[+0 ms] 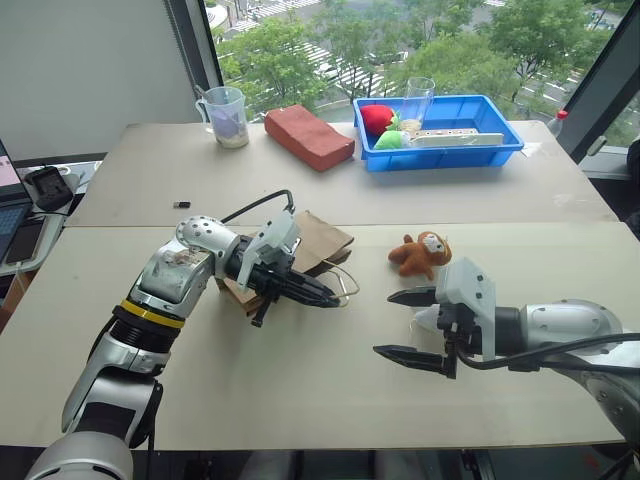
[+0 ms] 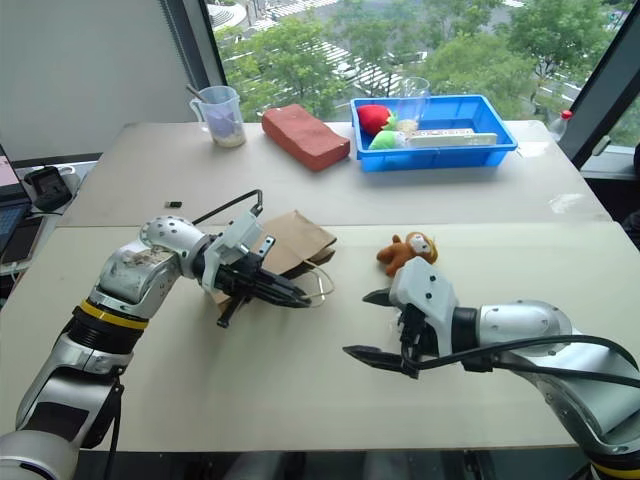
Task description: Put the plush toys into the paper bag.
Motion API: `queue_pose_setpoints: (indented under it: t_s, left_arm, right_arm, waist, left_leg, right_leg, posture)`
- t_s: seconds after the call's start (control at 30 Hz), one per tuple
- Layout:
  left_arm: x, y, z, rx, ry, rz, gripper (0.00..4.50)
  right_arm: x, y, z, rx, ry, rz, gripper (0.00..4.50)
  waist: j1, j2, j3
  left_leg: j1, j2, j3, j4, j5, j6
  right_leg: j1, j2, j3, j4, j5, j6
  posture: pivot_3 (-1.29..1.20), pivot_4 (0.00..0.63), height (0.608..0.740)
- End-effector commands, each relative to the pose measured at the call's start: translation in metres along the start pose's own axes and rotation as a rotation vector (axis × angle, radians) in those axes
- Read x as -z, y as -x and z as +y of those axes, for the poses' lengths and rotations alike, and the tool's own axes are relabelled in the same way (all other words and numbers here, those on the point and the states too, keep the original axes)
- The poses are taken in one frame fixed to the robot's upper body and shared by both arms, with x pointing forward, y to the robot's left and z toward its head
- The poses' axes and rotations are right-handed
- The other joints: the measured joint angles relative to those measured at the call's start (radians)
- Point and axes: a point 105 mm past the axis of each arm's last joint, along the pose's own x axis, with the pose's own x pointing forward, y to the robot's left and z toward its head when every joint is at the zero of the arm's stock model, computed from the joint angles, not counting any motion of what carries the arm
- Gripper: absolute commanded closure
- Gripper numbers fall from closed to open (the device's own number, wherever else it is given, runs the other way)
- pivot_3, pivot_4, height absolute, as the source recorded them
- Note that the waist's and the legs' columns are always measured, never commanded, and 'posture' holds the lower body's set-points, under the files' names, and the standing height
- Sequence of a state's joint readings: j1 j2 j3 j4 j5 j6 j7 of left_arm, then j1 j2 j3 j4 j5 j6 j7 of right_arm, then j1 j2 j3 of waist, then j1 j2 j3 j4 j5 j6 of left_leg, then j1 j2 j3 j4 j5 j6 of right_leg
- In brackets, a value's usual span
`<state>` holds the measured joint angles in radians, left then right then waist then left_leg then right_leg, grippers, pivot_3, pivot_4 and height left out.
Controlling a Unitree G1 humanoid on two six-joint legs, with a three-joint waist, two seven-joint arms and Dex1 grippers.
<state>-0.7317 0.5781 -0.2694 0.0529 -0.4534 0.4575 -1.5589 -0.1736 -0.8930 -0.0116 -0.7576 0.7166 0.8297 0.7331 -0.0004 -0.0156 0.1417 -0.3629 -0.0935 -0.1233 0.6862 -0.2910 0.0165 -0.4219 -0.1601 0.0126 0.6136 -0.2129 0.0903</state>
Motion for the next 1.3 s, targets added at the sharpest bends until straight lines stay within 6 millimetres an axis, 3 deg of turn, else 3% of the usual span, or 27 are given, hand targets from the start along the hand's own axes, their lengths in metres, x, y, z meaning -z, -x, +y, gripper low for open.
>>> queue_pose_setpoints:
  t_s: [0.03,0.4,0.5,0.73,0.87,1.03,1.3]
  left_arm:
    - [-0.009,0.001,-0.001,-0.002,-0.044,-0.020,4.45]
    - [-0.012,-0.001,0.000,0.002,-0.043,-0.034,4.45]
    - [-0.014,-0.002,0.001,0.002,-0.040,-0.042,4.50]
    - [-0.015,-0.001,0.002,-0.010,-0.028,-0.054,4.50]
    - [-0.016,0.001,0.005,-0.026,-0.022,-0.060,4.50]
    - [-0.024,0.007,0.014,-0.071,-0.002,-0.090,4.50]
    - [-0.047,0.028,0.037,-0.191,0.018,-0.164,4.50]
  right_arm:
    - [-0.007,-0.010,0.000,0.027,0.046,-0.058,0.00]
    - [-0.023,-0.037,-0.008,0.039,0.042,-0.175,0.00]
    - [-0.025,-0.043,-0.010,0.029,0.020,-0.202,0.73]
    - [-0.034,-0.054,-0.016,0.031,0.002,-0.269,3.21]
    - [-0.029,-0.056,-0.018,0.026,0.001,-0.269,4.48]
    - [-0.019,-0.057,-0.018,0.010,0.012,-0.244,4.48]
    - [0.021,-0.073,-0.023,0.010,0.036,-0.128,4.48]
  waist:
    - [0.000,0.000,0.000]
    - [-0.003,0.000,0.000]
    - [-0.004,0.000,0.000]
    - [-0.012,0.000,0.000]
    - [-0.012,0.000,0.000]
    - [-0.012,0.000,0.000]
    - [-0.015,0.000,0.000]
  left_leg:
    - [0.000,0.000,0.000,0.000,0.000,0.000]
    - [0.000,0.000,0.000,0.000,0.001,-0.001]
    - [0.000,-0.001,0.000,0.000,0.001,-0.001]
    - [0.000,0.000,0.000,0.000,0.001,-0.001]
    - [0.000,-0.001,0.000,0.000,0.001,-0.001]
    - [0.000,-0.001,0.000,0.000,0.001,-0.001]
    - [0.000,-0.001,0.000,0.000,0.001,-0.002]
  right_leg:
    - [0.000,0.000,0.000,0.000,0.000,0.000]
    - [-0.001,0.000,0.001,0.001,0.000,0.000]
    - [-0.001,0.000,0.001,0.001,0.000,0.000]
    - [-0.001,0.000,0.001,0.001,0.000,0.000]
    - [-0.002,0.000,0.001,0.001,0.000,0.000]
    - [-0.001,0.000,0.000,0.001,0.000,0.000]
    - [-0.002,0.000,0.001,0.002,0.000,0.000]
  posture:
    - [0.00,0.150,0.740]
    - [0.00,0.150,0.740]
    - [0.00,0.150,0.740]
    - [0.00,0.150,0.740]
    - [0.00,0.150,0.740]
    - [0.00,0.150,0.740]
    - [0.00,0.150,0.740]
